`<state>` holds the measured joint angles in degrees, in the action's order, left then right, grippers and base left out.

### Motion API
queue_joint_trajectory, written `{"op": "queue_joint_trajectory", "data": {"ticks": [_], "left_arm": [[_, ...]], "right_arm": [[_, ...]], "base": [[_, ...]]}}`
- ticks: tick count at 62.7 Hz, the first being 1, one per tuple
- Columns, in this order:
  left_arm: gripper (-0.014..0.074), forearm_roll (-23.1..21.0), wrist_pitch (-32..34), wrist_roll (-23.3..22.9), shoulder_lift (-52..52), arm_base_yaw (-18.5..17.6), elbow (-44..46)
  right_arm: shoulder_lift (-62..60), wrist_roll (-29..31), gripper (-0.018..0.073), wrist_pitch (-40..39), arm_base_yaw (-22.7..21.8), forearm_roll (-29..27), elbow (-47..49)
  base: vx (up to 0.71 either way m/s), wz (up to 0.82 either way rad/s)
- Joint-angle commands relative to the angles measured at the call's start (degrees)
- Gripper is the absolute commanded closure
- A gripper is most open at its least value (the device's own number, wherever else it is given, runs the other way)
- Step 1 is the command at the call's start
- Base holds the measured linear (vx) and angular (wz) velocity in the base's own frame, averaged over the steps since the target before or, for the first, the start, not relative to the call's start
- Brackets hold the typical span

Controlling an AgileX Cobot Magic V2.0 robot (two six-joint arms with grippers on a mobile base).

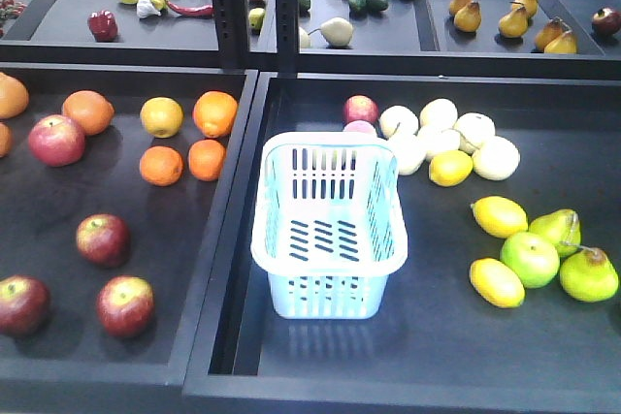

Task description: Pick three apples into basket with both arms

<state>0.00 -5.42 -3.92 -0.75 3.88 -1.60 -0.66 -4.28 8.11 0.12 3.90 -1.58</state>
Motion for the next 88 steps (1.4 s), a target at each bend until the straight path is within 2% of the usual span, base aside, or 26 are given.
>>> {"op": "queue_joint_trajectory", "data": {"ticks": [1, 88], "left_arm": [[0.0603, -0.3, 4.3, -0.1, -0.7, 0.0, 1.4], [0.0603, -0.3, 4.3, -0.1, -0.7, 0.0, 1.4]], "right_arm": [[-0.1, 0.3, 0.0564, -4.1, -0.3, 0.1, -0.8], [-0.1, 0.3, 0.0564, -4.1, -0.3, 0.1, -0.8]], "base": [[0.13, -0.02], [0.08, -0.02]]}}
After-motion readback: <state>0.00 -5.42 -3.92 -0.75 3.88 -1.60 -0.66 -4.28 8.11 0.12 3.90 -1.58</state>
